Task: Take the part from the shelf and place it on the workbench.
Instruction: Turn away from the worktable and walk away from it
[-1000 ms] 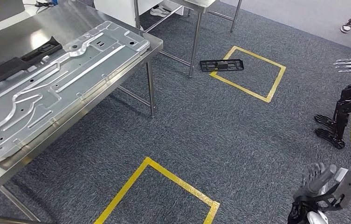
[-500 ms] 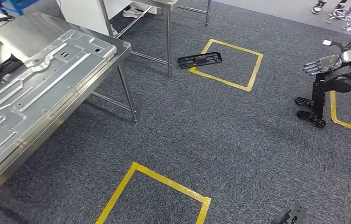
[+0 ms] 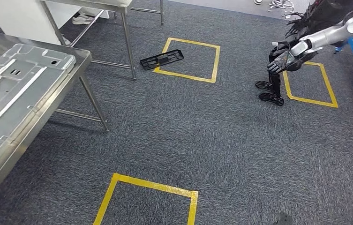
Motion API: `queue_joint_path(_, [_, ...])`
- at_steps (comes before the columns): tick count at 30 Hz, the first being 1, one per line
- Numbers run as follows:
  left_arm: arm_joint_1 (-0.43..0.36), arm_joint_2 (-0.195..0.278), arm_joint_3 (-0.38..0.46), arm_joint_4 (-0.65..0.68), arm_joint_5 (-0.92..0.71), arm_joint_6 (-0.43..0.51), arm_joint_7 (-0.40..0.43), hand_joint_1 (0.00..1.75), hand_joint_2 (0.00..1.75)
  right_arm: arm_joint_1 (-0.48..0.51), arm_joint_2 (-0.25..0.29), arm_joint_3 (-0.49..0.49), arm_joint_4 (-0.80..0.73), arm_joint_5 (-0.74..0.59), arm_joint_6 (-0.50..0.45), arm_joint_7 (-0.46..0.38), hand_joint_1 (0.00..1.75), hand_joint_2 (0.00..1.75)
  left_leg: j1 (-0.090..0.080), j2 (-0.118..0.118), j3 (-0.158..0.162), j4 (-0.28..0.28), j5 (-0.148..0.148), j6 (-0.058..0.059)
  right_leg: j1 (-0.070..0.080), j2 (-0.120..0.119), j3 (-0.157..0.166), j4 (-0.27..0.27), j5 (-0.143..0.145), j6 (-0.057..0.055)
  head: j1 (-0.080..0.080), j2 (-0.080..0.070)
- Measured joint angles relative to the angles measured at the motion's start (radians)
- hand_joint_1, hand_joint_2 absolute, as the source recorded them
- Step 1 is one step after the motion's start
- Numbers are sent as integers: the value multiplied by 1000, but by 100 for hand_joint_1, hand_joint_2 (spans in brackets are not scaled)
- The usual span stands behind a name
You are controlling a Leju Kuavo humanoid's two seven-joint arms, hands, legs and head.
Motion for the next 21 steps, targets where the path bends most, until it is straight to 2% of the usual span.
queue_joint_path(1, [-1, 0, -2, 0, -1, 3, 2, 0, 0, 3, 1, 10, 8, 2, 0, 1, 0, 0, -1, 12, 4, 0, -3, -2, 0, -6, 28, -54, 35, -3, 3, 0])
queue_joint_path(3, [-5, -2, -4, 0, -2, 7, 5, 0, 0, 4, 1, 26, 21, 3, -2, 3, 0, 0, -4, 32, 12, 0, -10, -8, 7, -39, 98, -189, 91, -16, 8, 0])
queue_joint_path(4, [-7, -2, -5, 0, -3, 8, 6, 0, 0, 2, 2, 32, 25, 3, -3, 4, 0, 0, -5, 40, 14, 0, -12, -13, 12, -52, 120, -232, 103, -25, 8, 0])
queue_joint_path(5, [-9, -3, -5, 0, -3, 8, 6, 0, 0, 1, 2, 37, 28, 3, -3, 5, 0, 0, -5, 47, 16, -1, -15, -17, 17, -59, 129, -251, 102, -32, 8, 0])
queue_joint_path(7, [-11, -3, -5, 0, -3, 8, 7, 0, 0, 0, 2, 45, 37, 4, -4, 5, 0, 0, -3, 58, 23, -3, -20, -28, 21, -43, 130, -255, 101, -45, 7, 0])
queue_joint_path(8, [-12, -3, -5, 0, -3, 8, 7, 0, 0, 1, 2, 48, 41, 4, -5, 5, 0, 0, -1, 41, 25, 0, -25, -33, 20, -36, 133, -261, 103, -51, 6, 0])
queue_joint_path(9, [-13, -4, -5, -1, -3, 8, 7, 0, 0, 1, 2, 52, 45, 4, -5, 6, 0, 0, 0, 11, 19, 17, -39, -37, 18, -28, 137, -268, 106, -57, 3, 0])
queue_joint_path(11, [-14, -3, -5, -1, -2, 8, 8, 0, 0, -2, 3, 57, 48, 4, -6, 6, 0, 0, 1, -56, -25, 112, -93, -41, 14, -12, 143, -277, 111, -65, -7, 0])
queue_joint_path(12, [-12, -3, -5, -1, -2, 8, 9, 0, 0, -5, 3, 59, 50, 4, -6, 6, 0, 0, 1, -68, -62, 183, -125, -41, 15, 0, 143, -277, 110, -67, -14, 0])
queue_joint_path(13, [-10, -1, -5, 0, -2, 8, 10, 0, 0, -7, 4, 62, 51, 4, -6, 6, 0, 0, 0, -68, -96, 244, -145, -41, 16, 13, 143, -276, 109, -69, -19, 0])
queue_joint_path(14, [-8, 0, -5, 0, -2, 8, 10, 0, 0, -7, 5, 65, 53, 4, -6, 6, 0, 0, -1, -66, -120, 280, -146, -41, 17, 27, 143, -274, 108, -70, -24, 0])
queue_joint_path(15, [-7, 1, -5, 0, -2, 8, 11, 0, 0, -7, 6, 68, 55, 4, -6, 8, 0, 0, -1, -65, -127, 277, -126, -41, 17, 42, 144, -271, 105, -70, -27, 0])
queue_joint_path(16, [-7, 2, -5, 0, -2, 8, 11, 0, 0, -6, 7, 72, 56, 4, -6, 10, 0, 0, 0, -68, -114, 234, -87, -40, 16, 56, 146, -267, 102, -68, -30, 0])
queue_joint_path(17, [-7, 3, -5, 0, -2, 8, 10, 0, 0, -6, 8, 75, 58, 4, -6, 13, 0, 0, 3, -87, -89, 167, -43, -40, 14, 71, 147, -261, 97, -64, -32, 0])
queue_joint_path(18, [-7, 4, -5, 0, -2, 8, 10, 0, 0, -6, 8, 79, 59, 4, -6, 15, 0, 0, 7, -119, -63, 103, -13, -39, 14, 85, 145, -254, 92, -59, -35, 0])
queue_joint_path(19, [-7, 5, -5, 0, -3, 8, 10, 0, 0, -8, 8, 81, 60, 4, -7, 16, 0, 0, 11, -143, -43, 57, 4, -37, 12, 99, 142, -247, 87, -53, -37, 0])
queue_joint_path(20, [-7, 5, -5, 0, -4, 8, 10, 0, 0, -10, 9, 84, 62, 4, -7, 17, 0, 0, 12, -164, -32, 32, 8, -34, 10, 113, 138, -242, 85, -47, -37, 0])
queue_joint_path(21, [-7, 6, -5, 0, -6, 8, 10, 0, 0, -10, 9, 86, 62, 4, -7, 18, 0, 0, 11, -164, -29, 29, 2, -30, 7, 127, 133, -242, 85, -40, -37, 0])
